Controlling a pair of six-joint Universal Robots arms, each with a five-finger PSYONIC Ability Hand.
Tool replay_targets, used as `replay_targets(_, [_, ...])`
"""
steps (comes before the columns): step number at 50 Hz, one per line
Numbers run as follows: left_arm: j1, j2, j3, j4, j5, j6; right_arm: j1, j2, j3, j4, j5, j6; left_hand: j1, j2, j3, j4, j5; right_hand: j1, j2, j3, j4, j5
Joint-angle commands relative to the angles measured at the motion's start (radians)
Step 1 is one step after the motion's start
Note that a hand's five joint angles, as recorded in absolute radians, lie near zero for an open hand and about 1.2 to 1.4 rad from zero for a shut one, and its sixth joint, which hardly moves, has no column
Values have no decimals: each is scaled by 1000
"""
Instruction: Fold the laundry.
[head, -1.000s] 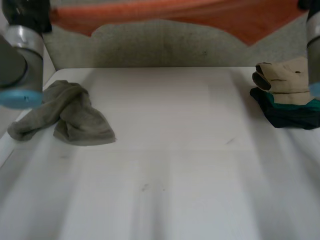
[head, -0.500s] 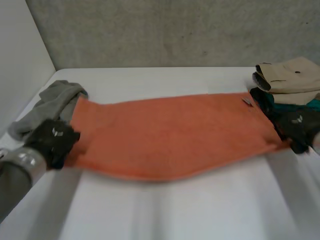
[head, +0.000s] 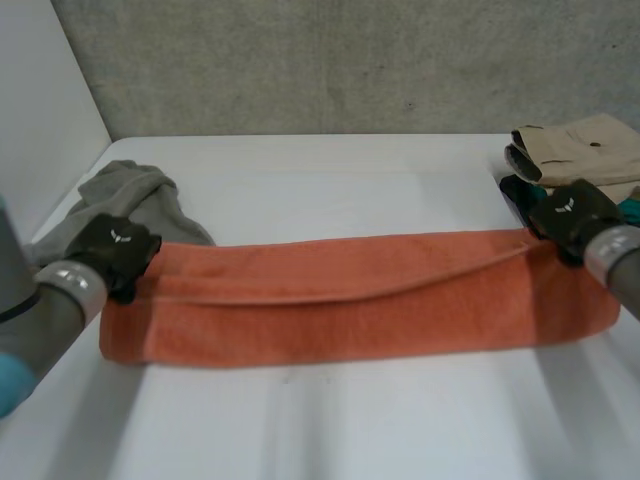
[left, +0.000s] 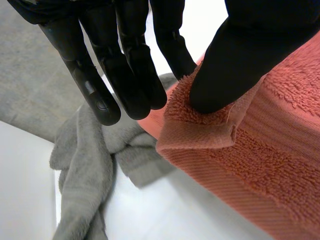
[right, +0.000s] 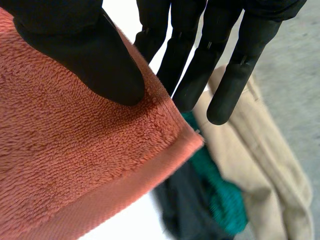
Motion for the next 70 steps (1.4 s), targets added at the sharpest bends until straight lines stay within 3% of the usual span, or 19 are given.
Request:
replay_targets(1, [-80,-225,257,27,-89,-51,71,199,-198,-96,95,3,264,196,202,192,219,268,223,205,198,191])
replay_targets(12, [-129,-462,528,28,-233,-42,94,383,-378,-228,108,1,264,196,202,192,219,268,223,205,198,191])
replay_targets(13, [-147,-472,532,28,-236,-40,97,404,-390,-238,106,3,264,196,202,192,219,48,3,-14,-22,-29])
replay_targets(14, [-156,-476,532,28,-236,-39,103,414,-395,-242,104,3,154,86,92,82,109,-387,-432,-450,-457,-464])
replay_targets(16, [-165,-477,531,28,-239,-34,112,427,-396,-247,104,1,-604,-671,-665,-675,-648,-953,-999,-1016,-1024,-1031])
replay_targets(17, [-169,-479,532,31,-246,-28,117,435,-401,-248,103,3,-958,-1026,-1019,-1029,-1003,-953,-999,-1016,-1024,-1031])
replay_targets(18, [-169,-476,532,33,-246,-25,119,435,-402,-250,104,6,-879,-947,-940,-950,-923,-953,-999,-1016,-1024,-1031])
replay_targets(23, [-179,-442,531,35,-250,-25,123,403,-387,-239,114,33,-958,-1026,-1019,-1029,-1003,-953,-999,-1016,-1024,-1031])
replay_targets(33, [-201,-213,388,39,-224,-34,108,167,-200,-106,74,161,-958,-1026,-1019,-1029,-1003,-953,-999,-1016,-1024,-1031])
replay_targets(40, [-213,-169,272,45,-89,-36,16,47,-70,84,-59,289,-958,-1026,-1019,-1029,-1003,-850,-895,-912,-920,-927])
replay_targets(47, [-198,-187,245,111,-57,-37,-91,-62,105,140,-153,296,-957,-1025,-1019,-1029,-1002,-811,-857,-874,-882,-888])
replay_targets(54, [-182,-281,287,168,-57,-34,-174,-76,214,46,-178,277,-946,-1013,-1007,-1017,-990,-685,-730,-748,-755,-762])
replay_targets(65, [-198,-278,267,176,-58,-42,-201,-15,236,-67,-189,224,-928,-996,-989,-999,-972,-573,-619,-636,-644,-651])
replay_targets(70, [-198,-267,244,177,-57,-42,-199,41,216,-100,-193,211,-928,-996,-989,-999,-972,-304,-349,-367,-374,-381])
